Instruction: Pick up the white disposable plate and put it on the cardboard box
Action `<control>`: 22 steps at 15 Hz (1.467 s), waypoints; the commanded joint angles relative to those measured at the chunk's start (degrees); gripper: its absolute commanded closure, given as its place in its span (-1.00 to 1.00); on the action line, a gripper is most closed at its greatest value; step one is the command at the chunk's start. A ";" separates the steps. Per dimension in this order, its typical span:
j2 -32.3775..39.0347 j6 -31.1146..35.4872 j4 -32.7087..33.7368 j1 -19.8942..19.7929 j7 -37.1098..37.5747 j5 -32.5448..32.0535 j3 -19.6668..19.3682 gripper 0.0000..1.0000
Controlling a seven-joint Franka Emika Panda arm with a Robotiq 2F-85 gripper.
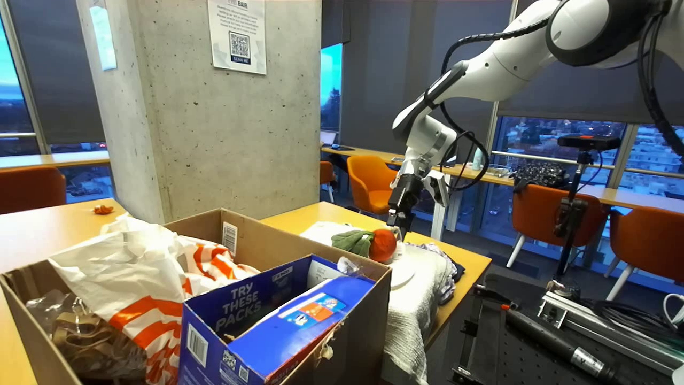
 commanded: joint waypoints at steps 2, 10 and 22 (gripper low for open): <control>3.37 -0.39 4.96 -1.32 2.61 1.93 1.65 -1.00; 5.18 -0.22 6.70 -2.25 3.26 3.03 2.12 -1.00; 6.19 -5.43 9.73 -1.97 8.75 8.46 3.70 -1.00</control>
